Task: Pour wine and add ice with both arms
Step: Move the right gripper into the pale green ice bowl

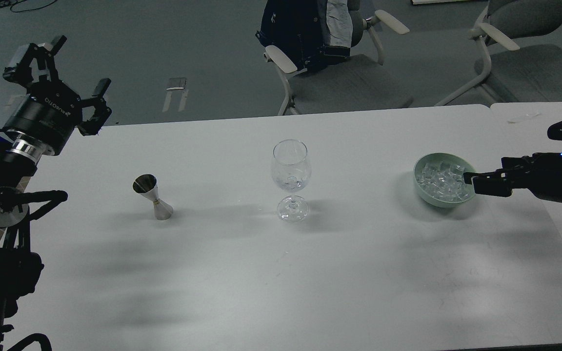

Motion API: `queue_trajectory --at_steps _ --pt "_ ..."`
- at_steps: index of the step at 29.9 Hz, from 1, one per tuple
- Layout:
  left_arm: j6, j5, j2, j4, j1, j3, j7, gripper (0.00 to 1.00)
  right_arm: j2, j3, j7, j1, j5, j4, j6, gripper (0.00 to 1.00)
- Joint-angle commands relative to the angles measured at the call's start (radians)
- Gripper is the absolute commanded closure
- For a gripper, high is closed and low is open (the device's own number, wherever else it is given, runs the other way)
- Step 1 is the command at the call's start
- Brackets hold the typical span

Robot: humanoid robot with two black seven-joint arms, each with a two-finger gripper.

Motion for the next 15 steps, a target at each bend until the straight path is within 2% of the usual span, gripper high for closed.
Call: queue_trajectory --at_steps 1,2,3,4,6,15 --pt "0.000 0.000 0.000 0.000 -0.001 0.000 0.000 0.02 0.046 -0.086 0.002 0.091 0.002 -0.050 0.015 0.03" --pt "0.000 0.000 0.000 0.000 -0.001 0.000 -0.001 0.02 0.052 -0.103 0.002 0.106 0.002 -0.058 0.015 0.07" --pt "0.000 0.000 -0.002 0.000 -0.001 0.000 -0.006 0.02 0.063 -0.129 0.004 0.135 0.001 -0.072 0.015 0.19" --pt "0.000 0.000 -0.002 0.000 -0.001 0.000 -0.008 0.02 0.069 -0.141 0.004 0.149 0.001 -0.078 0.014 0.26" --pt "0.000 0.000 -0.002 -0.004 -0.001 0.000 -0.011 0.02 0.095 -0.166 0.004 0.178 0.001 -0.099 0.014 0.35" --pt "-0.002 0.000 -0.014 -0.007 0.008 0.000 -0.014 0.02 0.193 -0.218 0.001 0.189 0.001 -0.202 0.012 0.38"
